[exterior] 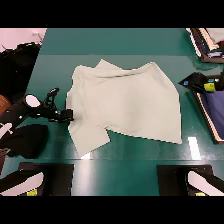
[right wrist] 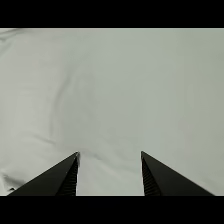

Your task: Fold the shirts.

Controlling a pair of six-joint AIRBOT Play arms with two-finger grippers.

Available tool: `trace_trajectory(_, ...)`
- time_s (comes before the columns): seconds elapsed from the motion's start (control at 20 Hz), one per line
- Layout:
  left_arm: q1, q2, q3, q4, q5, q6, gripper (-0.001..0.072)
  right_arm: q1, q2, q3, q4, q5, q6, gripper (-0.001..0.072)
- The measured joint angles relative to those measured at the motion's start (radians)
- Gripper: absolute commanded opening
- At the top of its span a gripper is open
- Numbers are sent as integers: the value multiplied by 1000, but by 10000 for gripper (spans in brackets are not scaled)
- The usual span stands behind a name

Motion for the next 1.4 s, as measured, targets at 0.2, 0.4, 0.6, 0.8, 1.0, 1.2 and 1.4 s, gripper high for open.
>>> trace_trajectory(0.2, -12, 3, 62, -2, -31, 2, 26, -152, 84, -171, -92, 94, 28, 454)
trace_trajectory(0.4, -15, 4, 128, -11, -50, 2, 26, -305, 173, -422, -236, 150, 52, 452)
trace_trajectory(0.6, -16, 4, 158, -14, -53, 2, 26, -381, 161, -598, -262, 162, 57, 438)
trace_trajectory(0.8, -16, 4, 166, -17, -55, 2, 26, -404, 106, -669, -177, 125, 40, 342)
trace_trajectory(1.0, -16, 4, 168, -17, -54, 2, 25, -410, 73, -690, -133, 85, 23, 87)
trace_trajectory(1.2, -16, 14, 169, -17, -55, 1, 24, -411, 101, -695, -126, 38, -14, 16)
trace_trajectory(1.4, -17, 117, 201, -12, -54, -16, 24, -412, 219, -624, -90, 32, -31, 15)
